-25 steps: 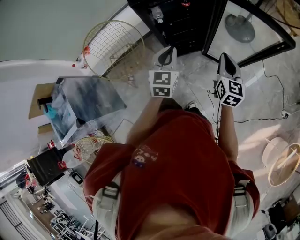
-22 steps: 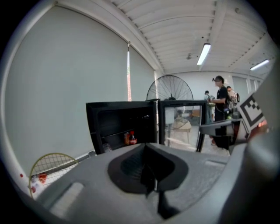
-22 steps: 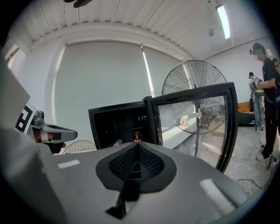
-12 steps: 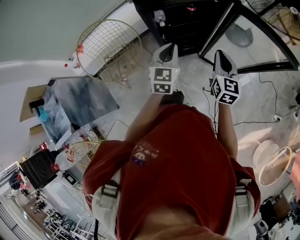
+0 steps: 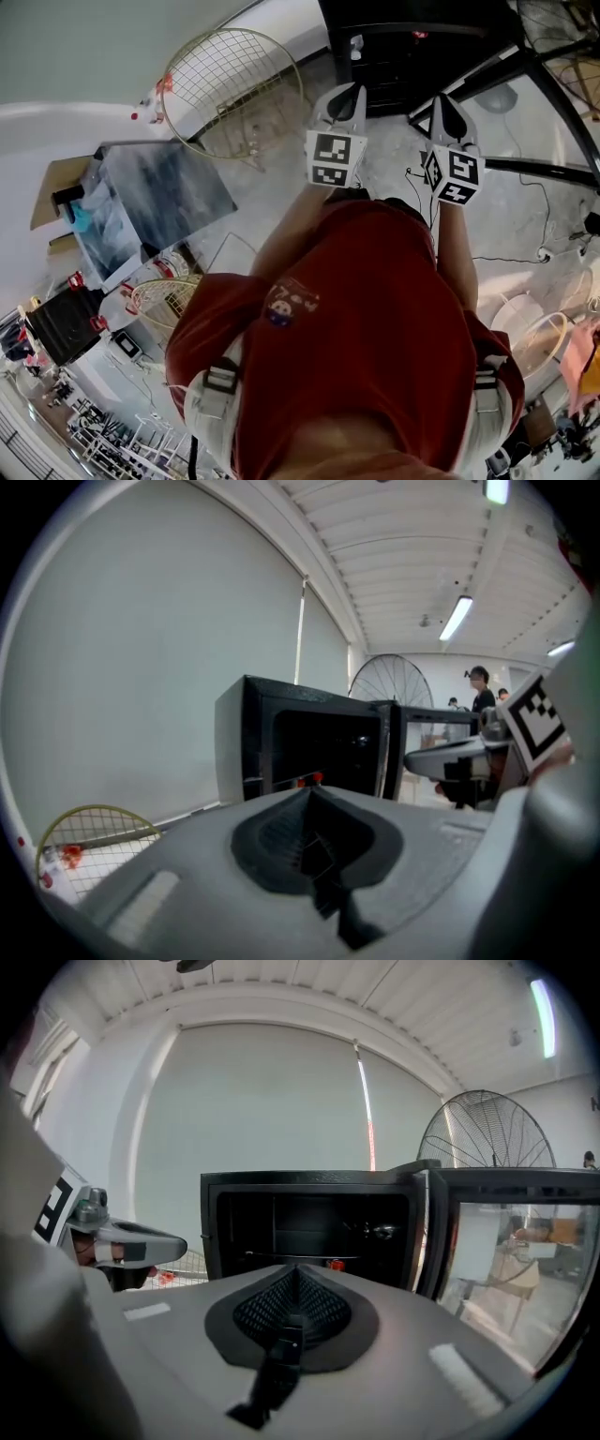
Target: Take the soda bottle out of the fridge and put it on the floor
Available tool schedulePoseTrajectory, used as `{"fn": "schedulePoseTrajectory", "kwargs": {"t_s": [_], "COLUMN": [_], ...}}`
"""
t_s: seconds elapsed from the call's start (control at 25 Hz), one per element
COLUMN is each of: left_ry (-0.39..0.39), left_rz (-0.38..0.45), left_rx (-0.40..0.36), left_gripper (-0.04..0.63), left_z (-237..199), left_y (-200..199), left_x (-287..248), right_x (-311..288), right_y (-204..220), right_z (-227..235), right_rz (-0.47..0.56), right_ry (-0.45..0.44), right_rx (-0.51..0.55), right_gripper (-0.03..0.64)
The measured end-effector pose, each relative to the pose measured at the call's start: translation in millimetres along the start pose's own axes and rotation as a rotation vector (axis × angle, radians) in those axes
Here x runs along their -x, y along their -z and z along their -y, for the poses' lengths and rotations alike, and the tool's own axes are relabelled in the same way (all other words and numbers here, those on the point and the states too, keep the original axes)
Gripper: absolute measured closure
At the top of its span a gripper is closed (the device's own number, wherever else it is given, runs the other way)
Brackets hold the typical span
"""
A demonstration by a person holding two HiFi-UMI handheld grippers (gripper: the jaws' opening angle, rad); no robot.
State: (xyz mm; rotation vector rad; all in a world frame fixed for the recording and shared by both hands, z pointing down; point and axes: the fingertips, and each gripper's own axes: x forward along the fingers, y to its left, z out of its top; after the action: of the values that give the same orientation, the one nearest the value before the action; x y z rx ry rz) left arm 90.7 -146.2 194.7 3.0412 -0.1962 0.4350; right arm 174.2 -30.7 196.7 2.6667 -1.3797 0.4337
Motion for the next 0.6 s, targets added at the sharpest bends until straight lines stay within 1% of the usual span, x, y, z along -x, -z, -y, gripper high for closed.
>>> {"fn": "schedulePoseTrajectory", "kwargs": {"t_s": [0.28, 0.44, 0.6], "left_ry": [-0.074, -0.138, -0.215], "left_rz": [-0.001, -0.005, 0.001], "left_rx": [0.028, 0.044, 0.059], "left_gripper": [0.595, 0.595, 0.595], "left_z": [-35, -46, -43], "left_y": [6, 8, 9], "left_x": [7, 4, -2], "right_x": [-30, -44, -53], "right_y": [-3, -6, -7], "right_z": [-26, -26, -14], "right_rz": [-0.015, -0.018, -0.017], "right_ry": [-0.073, -0.126, -0.195], "right_rx": [0.027, 0.04, 0.054], "right_gripper": [0.615, 0.615, 0.615]}}
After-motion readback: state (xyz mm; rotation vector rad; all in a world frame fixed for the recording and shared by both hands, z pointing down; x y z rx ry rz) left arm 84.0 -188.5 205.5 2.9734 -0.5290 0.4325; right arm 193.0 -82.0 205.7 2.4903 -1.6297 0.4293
